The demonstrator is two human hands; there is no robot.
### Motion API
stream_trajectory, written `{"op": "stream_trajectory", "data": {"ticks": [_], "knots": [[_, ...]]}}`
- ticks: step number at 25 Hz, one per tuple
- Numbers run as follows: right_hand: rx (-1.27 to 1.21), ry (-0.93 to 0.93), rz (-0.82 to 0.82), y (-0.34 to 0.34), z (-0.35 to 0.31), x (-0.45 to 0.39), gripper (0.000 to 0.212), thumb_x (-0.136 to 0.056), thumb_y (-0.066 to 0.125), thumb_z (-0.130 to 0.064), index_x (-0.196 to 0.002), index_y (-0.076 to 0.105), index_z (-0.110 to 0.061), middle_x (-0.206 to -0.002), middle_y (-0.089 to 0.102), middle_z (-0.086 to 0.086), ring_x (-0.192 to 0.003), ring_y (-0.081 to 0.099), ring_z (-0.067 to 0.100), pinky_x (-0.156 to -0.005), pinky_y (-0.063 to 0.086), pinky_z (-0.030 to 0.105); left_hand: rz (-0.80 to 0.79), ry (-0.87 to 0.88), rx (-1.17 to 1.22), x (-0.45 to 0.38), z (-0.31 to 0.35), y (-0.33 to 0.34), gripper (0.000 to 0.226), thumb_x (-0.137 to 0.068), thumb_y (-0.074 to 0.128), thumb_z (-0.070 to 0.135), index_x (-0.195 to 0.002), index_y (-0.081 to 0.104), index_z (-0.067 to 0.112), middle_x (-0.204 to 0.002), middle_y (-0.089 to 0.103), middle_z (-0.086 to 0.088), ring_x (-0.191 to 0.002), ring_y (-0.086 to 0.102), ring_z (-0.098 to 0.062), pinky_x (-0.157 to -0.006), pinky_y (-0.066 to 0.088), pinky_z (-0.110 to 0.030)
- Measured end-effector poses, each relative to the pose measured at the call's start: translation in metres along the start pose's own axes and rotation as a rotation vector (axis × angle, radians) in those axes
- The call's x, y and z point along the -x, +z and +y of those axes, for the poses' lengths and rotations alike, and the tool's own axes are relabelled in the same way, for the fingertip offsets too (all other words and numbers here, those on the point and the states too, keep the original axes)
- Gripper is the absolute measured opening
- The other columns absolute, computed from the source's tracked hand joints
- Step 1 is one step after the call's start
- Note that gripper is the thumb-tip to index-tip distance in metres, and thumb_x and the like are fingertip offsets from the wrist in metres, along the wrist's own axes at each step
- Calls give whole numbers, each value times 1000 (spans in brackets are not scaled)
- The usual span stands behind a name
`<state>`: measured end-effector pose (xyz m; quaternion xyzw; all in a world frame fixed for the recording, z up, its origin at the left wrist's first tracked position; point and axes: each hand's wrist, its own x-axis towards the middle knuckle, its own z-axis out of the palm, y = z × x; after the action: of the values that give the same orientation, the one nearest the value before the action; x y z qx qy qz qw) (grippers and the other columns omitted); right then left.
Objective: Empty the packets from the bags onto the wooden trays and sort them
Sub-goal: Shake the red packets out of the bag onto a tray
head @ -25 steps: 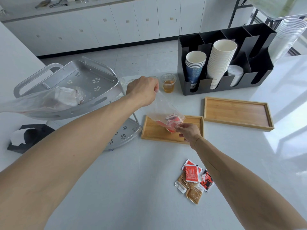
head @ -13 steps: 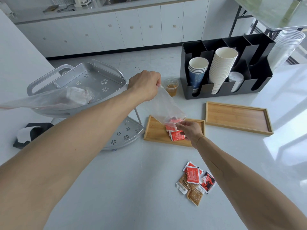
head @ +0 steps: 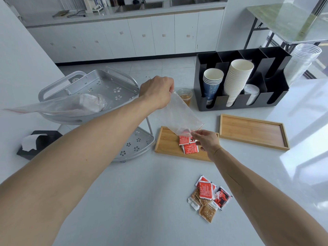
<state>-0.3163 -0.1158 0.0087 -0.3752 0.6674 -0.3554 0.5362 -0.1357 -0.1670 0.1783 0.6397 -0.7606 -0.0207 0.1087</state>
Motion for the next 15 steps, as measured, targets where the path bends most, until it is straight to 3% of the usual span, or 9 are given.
{"op": "stream_trajectory", "data": {"ticks": [8,11,15], "knots": [[-56,-47,10,-4,-17,13,19,-92,65,-26,-101,69,-10,-83,68,1,-64,57,8,-51,41,20,79,-1,57,9,-1,-19,23,-88,49,6,-97,63,23,-105,67,-1,-95,61,-29,-68,43,-35],[-113,-70,-38,-7,-12,20,23,-91,65,-27,-102,67,-7,-92,68,-1,-84,60,10,-70,45,27,112,-29,197,29,-5,-20,18,-89,48,14,-98,62,20,-99,66,2,-90,58,-24,-70,45,-33],[-247,-35,-241,-18,7,30,27,-89,65,-27,-105,68,-5,-117,70,5,-113,60,19,-96,42,40,68,-146,504,78,-18,1,11,-93,49,18,-97,58,12,-93,62,-1,-87,55,-22,-75,43,-32]]}}
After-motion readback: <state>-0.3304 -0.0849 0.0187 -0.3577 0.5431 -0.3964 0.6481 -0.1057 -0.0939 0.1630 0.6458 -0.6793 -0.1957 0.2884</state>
